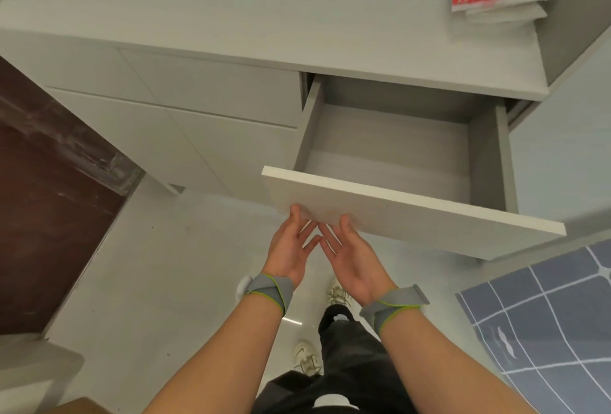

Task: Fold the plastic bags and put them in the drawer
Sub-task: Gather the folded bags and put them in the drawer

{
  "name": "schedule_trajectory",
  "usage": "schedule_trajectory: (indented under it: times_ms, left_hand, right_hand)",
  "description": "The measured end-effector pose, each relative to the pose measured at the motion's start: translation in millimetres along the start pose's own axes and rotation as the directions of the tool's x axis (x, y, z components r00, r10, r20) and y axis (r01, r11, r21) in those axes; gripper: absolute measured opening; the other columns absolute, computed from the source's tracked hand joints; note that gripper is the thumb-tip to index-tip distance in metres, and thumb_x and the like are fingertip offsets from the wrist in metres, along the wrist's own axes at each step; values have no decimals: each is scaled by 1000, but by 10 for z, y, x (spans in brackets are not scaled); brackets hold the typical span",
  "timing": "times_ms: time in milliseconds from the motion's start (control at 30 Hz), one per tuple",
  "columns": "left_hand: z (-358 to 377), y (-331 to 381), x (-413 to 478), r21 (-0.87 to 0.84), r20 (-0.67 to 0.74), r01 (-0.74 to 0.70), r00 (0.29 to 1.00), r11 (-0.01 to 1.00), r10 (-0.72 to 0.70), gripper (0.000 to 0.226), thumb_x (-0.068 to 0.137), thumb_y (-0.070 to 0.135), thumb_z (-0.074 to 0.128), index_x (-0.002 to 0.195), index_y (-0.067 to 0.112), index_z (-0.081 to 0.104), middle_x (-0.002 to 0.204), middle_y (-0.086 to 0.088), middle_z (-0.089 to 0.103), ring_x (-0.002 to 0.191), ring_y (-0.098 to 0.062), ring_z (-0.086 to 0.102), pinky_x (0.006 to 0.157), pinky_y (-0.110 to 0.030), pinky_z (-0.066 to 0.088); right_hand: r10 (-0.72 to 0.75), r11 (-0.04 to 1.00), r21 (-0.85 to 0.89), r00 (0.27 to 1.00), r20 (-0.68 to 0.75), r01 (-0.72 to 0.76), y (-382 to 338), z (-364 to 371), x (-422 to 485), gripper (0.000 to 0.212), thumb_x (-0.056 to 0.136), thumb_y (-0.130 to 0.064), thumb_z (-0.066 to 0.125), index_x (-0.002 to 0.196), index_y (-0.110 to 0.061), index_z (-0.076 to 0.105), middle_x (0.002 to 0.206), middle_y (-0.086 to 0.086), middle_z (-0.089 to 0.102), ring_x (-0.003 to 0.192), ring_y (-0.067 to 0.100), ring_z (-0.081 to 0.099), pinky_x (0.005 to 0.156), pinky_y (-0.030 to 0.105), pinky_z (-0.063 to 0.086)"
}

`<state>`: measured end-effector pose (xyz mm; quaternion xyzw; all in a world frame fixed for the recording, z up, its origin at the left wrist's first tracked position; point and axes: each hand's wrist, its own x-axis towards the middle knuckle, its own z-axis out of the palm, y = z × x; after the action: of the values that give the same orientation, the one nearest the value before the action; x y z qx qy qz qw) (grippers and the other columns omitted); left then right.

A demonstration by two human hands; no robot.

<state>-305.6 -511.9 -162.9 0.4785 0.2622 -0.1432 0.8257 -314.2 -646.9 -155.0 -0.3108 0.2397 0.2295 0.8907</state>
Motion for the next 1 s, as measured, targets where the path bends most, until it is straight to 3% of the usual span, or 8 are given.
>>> schedule_trajectory:
  times_ms: [100,200,333,467,633,800,1000]
  left_hand:
    - [5,-9,-69,-2,-8,7,1000,1000,-7,62,85,54,63,137,19,57,133,-2,66,127,-15,58,97,-32,49]
    - [11,-58,-135,-1,-73,9,997,1000,-9,49,95,30,65,137,8,52,130,-13,66,122,-24,62,94,-34,52]
    - [146,-6,-303,122,-80,-109,990,986,119,32,97,14,61,127,6,59,119,-19,70,113,-27,67,87,-35,54]
    - [368,273,-543,215,29,-335,941,917,337,21,98,11,56,117,8,65,110,-16,74,98,-25,69,81,-35,55]
    - [641,646,-823,230,157,-553,833,801,530,23,93,20,57,109,9,68,104,-14,73,96,-31,67,79,-37,54]
    - [935,986,-927,186,275,-663,743,725,610,25,96,16,53,117,9,64,111,-13,72,102,-32,69,86,-43,54]
    - [1411,1343,-804,153,403,-717,673,680,620,27,99,10,51,125,3,58,122,-12,69,113,-30,67,94,-43,54]
  right_hand:
    - [21,1000,9,999,24,-21,-16,-6,-97,65,91,-33,68,144,-4,45,143,9,55,130,21,56,120,39,29]
    - [27,1000,-15,999,-41,-27,-14,24,-157,46,92,-31,66,131,-9,54,136,13,60,123,22,61,116,39,35]
    - [-105,983,-164,984,-142,81,-8,203,-302,26,97,-23,58,116,-8,64,122,15,68,110,24,68,105,40,48]
    - [-339,921,-257,928,-156,294,-117,517,-509,22,95,-17,57,108,-4,69,98,10,71,88,22,67,87,35,55]
    - [-510,832,-277,859,-44,480,-345,887,-788,17,95,-12,55,99,-6,70,91,7,73,79,18,64,78,31,55]
    - [-649,726,-293,761,9,623,-703,1149,-900,16,97,-9,54,101,-7,69,85,3,72,76,18,61,77,31,55]
    - [-765,604,-318,644,28,731,-1254,1364,-795,22,91,-19,57,108,-10,68,94,10,69,81,17,63,79,31,53]
